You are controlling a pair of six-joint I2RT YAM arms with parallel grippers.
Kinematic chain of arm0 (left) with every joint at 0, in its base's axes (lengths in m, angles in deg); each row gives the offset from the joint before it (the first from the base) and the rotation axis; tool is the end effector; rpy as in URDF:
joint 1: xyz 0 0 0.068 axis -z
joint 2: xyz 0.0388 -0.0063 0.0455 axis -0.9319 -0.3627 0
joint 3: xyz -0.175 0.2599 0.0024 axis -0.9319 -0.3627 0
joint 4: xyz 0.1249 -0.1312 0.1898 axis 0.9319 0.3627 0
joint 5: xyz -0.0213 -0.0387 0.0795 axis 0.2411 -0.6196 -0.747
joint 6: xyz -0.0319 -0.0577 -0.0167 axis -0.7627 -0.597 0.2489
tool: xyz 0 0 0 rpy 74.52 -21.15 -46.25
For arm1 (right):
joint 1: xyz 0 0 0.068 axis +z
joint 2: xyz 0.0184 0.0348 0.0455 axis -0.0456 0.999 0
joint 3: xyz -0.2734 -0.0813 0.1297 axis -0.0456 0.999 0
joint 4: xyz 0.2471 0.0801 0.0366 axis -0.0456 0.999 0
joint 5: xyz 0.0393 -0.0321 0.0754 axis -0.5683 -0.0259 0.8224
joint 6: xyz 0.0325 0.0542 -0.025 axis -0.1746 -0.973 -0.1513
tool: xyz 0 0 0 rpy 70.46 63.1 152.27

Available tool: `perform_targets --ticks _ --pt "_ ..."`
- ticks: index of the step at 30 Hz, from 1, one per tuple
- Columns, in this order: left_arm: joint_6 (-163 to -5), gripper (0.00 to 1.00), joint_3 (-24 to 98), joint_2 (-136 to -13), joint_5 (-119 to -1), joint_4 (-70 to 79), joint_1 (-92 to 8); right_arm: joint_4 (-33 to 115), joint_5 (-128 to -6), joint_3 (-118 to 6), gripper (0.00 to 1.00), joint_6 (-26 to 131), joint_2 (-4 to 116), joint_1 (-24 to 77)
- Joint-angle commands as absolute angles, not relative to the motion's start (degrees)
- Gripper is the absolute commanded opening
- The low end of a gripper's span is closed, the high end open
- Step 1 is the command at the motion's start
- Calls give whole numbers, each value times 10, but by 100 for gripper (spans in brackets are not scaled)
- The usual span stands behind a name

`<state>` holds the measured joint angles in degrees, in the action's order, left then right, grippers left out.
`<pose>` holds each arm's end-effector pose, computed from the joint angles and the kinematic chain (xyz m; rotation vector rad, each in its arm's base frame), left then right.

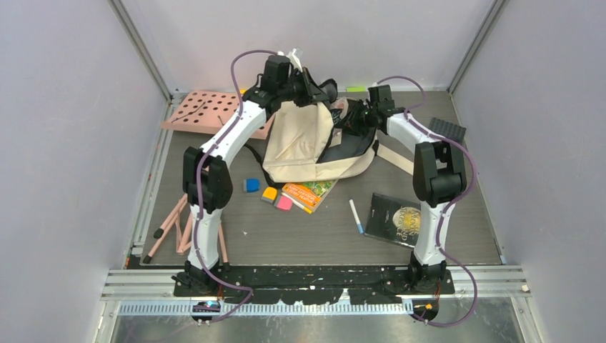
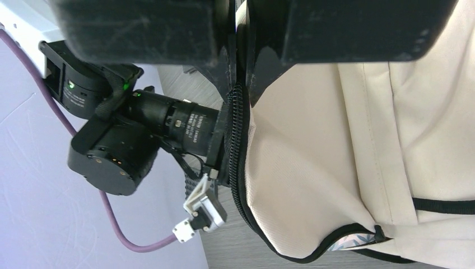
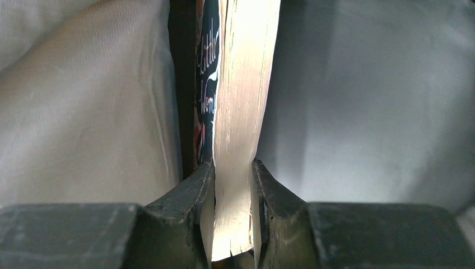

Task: Pack the student bag
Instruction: Place the book in the student bag.

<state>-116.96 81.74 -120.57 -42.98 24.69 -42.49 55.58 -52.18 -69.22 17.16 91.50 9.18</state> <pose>0.4756 -0.2603 0.3723 -0.0242 2.1265 -1.2050 0.4787 0.1213 0.2406 0.4340 2.4001 0.9056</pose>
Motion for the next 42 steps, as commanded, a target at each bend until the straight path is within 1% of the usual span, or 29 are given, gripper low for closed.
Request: perform_targets --ticks 1,10,17,24,26,28,29,32,33,34,35,36,37,39,42 --pt "-1171 0 856 -1202 -399 209 -427 557 -498 -750 1 161 941 112" --pt "-1177 0 857 -1215 -392 188 -433 564 -448 -755 1 177 949 137" --pt "-1191 0 849 -1215 -383 166 -435 586 -434 -802 1 189 998 153" --pt "-1190 0 832 -1205 -386 159 -437 605 -443 -846 1 201 1032 168" --pt "-1185 0 818 -1197 -390 159 -441 626 -457 -857 3 217 1035 168" --pt "-1175 0 791 -1184 -401 160 -450 645 -479 -853 10 238 1024 166" --pt "-1171 0 773 -1176 -406 159 -456 649 -487 -848 17 243 1019 163" --pt "-1165 0 726 -1159 -409 152 -472 654 -518 -826 27 266 986 156" --pt "-1162 0 715 -1157 -408 152 -476 661 -523 -826 33 272 979 152" --pt "-1157 0 709 -1154 -408 155 -478 665 -533 -826 36 285 970 150" --pt "-1149 0 704 -1153 -408 161 -480 674 -539 -828 43 291 966 147" --pt "-1143 0 703 -1152 -408 167 -481 678 -545 -831 46 303 958 146" --pt "-1138 0 701 -1151 -409 173 -483 685 -548 -833 52 308 953 144" --pt "-1129 0 699 -1149 -413 181 -486 692 -554 -837 59 321 937 141" --pt "-1114 0 696 -1146 -428 199 -495 704 -558 -847 63 339 921 138"
